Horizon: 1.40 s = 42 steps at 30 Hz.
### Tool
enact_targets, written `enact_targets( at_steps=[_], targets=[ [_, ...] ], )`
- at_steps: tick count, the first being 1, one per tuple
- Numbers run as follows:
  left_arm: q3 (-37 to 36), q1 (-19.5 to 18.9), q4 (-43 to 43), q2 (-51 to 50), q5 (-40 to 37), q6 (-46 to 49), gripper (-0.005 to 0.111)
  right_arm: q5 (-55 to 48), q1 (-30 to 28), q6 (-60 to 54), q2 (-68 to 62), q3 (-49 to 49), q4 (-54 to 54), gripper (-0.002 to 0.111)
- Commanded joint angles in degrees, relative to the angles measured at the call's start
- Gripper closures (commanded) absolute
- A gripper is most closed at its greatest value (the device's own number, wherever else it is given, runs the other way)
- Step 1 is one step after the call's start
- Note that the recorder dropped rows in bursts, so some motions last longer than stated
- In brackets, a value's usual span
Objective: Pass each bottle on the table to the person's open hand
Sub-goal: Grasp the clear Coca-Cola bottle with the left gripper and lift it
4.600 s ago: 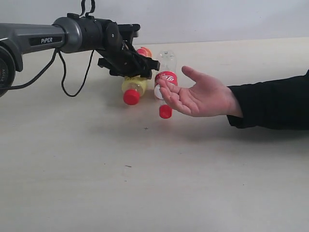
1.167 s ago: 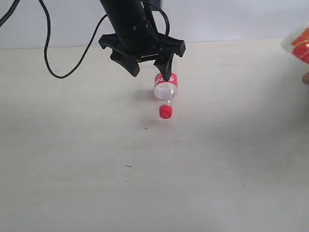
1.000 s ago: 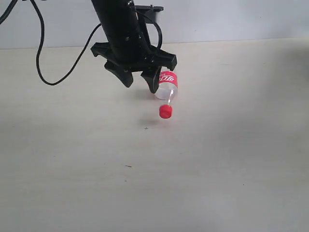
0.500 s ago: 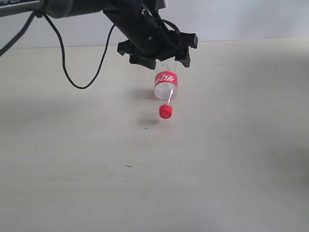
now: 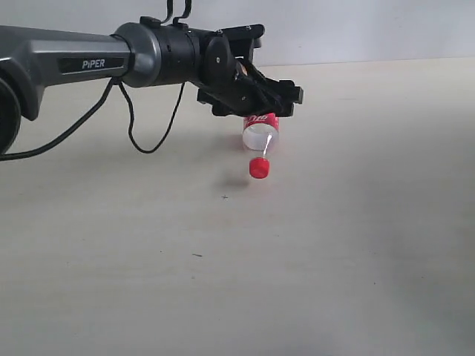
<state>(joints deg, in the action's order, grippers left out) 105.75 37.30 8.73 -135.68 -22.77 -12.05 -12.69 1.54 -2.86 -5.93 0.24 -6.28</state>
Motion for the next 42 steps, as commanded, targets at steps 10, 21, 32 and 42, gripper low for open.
enact_targets(
  at_steps=[10,21,32,42],
  targets=[
    [1.0,0.0,-4.1,-2.9,6.4,-0.6,0.024,0.4,-0.2,-0.1,-0.1,-0.2,0.3,0.108],
    [1.0,1.6,-5.4,-3.0,6.2,-0.4,0.024,0.4,-0.2,-0.1,-0.1,-0.2,0.3,0.108],
    [1.0,1.5,-8.1,-6.0,1.9,-0.4,0.026,0.4,-0.2,-0.1,-0.1,-0.2,0.3,0.108],
    [1.0,1.5,-8.1,-5.0,-2.4,-0.4,0.107,0.4,-0.2,-0.1,-0.1,-0.2,0.3,0.108]
  ],
)
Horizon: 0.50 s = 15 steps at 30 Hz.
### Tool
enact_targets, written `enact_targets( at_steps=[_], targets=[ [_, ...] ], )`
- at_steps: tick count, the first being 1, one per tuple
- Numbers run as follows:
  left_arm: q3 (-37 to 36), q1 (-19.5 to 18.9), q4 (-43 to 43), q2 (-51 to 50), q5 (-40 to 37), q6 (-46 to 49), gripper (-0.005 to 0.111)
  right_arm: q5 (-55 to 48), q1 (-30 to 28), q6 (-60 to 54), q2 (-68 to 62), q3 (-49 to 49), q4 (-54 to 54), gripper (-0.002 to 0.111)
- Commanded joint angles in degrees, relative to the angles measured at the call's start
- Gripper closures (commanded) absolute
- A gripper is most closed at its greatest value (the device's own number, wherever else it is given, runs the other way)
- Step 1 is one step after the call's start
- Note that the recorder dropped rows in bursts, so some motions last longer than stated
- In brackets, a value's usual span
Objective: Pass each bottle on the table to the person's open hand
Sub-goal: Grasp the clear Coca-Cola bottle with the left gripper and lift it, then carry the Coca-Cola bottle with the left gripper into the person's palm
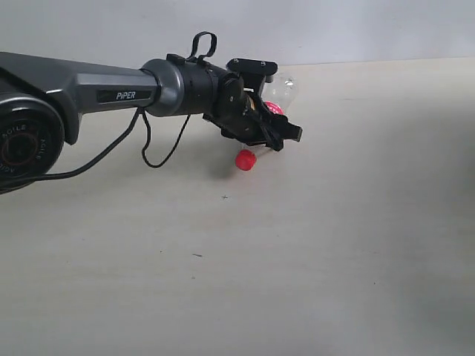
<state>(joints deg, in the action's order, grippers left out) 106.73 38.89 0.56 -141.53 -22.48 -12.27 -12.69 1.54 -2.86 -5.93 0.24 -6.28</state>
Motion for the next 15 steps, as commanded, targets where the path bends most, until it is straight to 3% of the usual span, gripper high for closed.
enact_targets(
  at_steps=[1,15],
  targets=[
    [0.1,-0.1,0.0,1.2,-2.9,-0.1,0.107,0.4,-0.2,-0.1,-0.1,-0.2,0.3,0.108],
    [-0.3,0.4,-0.6,9.4,-15.4,-0.4,0.107,0.5,-0.2,-0.1,-0.1,-0.2,0.3,0.108]
  ],
)
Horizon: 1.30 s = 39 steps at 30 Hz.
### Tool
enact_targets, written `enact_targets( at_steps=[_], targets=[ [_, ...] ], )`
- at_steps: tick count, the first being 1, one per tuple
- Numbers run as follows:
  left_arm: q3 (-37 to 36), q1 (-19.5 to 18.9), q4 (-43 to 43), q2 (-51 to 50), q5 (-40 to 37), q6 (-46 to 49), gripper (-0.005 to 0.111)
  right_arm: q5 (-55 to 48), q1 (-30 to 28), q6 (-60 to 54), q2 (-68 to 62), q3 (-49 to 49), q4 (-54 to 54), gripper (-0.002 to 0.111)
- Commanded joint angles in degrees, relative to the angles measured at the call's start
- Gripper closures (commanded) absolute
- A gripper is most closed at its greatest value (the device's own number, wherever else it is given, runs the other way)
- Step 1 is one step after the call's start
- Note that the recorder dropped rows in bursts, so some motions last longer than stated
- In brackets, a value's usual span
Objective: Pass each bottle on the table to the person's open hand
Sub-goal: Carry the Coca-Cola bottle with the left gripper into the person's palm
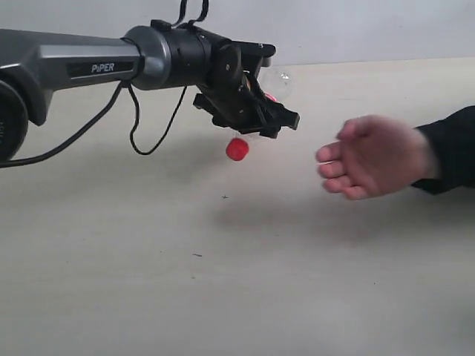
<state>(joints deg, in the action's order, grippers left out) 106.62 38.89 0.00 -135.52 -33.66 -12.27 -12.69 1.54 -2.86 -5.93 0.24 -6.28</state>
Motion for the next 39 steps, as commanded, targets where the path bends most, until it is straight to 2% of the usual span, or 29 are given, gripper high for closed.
enact_targets(
  at_steps=[1,7,13,18,26,39],
  targets=[
    [-0.5,0.5,0.0,4.2,-4.8,-0.4,0.107,0.5,-0.2,-0.1,-0.1,-0.2,0.3,0.108],
    [-6.3,2.4,-2.9,12.8,-4.5,-4.5,0.107,0.5,-0.2,-0.1,-0.1,-0.2,0.3,0.108],
    [-13.7,5.4,-9.7,21.6,-5.0,-14.3,0.107,0.5,-0.2,-0.1,-0.1,-0.2,0.3,0.108],
    [-18.0,8.1,-10.0,25.6,-3.4,-24.2,0.107,0.5,-0.2,-0.1,-0.1,-0.2,0.3,0.108],
    [-18.3,12.5,-10.1,25.1,4.3,-32.8,0.107,0.5,-0.2,-0.1,-0.1,-0.2,0.3,0.108],
    [-18.3,11.7,-10.4,16.9,13.2,-36.6,0.107,0.5,-0.2,-0.1,-0.1,-0.2,0.3,0.108]
  ],
)
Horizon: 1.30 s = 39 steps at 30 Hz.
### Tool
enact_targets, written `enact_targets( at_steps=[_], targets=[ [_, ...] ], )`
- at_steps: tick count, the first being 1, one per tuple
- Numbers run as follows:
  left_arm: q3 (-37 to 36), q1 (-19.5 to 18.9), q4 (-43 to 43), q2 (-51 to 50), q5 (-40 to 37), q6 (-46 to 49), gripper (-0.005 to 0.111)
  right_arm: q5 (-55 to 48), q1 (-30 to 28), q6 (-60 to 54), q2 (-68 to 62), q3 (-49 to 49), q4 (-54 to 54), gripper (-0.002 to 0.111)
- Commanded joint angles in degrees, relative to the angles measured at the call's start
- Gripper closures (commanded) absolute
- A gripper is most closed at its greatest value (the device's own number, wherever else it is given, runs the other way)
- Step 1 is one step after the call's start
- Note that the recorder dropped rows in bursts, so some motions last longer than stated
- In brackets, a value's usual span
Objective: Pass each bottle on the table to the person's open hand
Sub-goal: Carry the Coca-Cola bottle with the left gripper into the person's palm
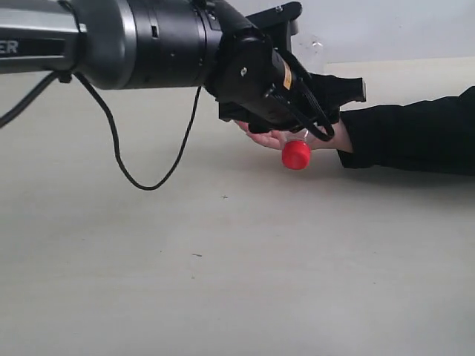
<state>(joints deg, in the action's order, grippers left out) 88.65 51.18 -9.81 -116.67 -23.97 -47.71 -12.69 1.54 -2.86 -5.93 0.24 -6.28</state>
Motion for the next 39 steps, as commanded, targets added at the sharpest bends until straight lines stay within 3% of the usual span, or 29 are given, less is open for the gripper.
enact_targets(
  at_steps=[1,10,13,25,36,39],
  targets=[
    [-0.3,-0.9,-0.5,-2.3,4.0,-1.5,0.107,0.5,-0.2,-0.1,-0.1,-0.2,0.3,0.108],
    [-0.3,-4.1,-1.0,-3.6,3.1,-2.0,0.107,0.5,-0.2,-0.1,-0.1,-0.2,0.3,0.108],
    [-0.3,-4.1,-1.1,-4.5,3.4,-1.9,0.102,0.5,-0.2,-0.1,-0.1,-0.2,0.3,0.108],
    [-0.3,-4.1,-0.9,-5.2,4.3,-1.9,0.037,0.4,-0.2,-0.1,-0.1,-0.2,0.3,0.108],
    [-0.3,-4.1,-0.9,-4.4,5.9,-0.9,0.023,0.4,-0.2,-0.1,-0.1,-0.2,0.3,0.108],
    [-0.3,-4.5,-0.9,-4.4,7.1,-0.9,0.031,0.4,-0.2,-0.1,-0.1,-0.2,0.3,0.108]
  ],
)
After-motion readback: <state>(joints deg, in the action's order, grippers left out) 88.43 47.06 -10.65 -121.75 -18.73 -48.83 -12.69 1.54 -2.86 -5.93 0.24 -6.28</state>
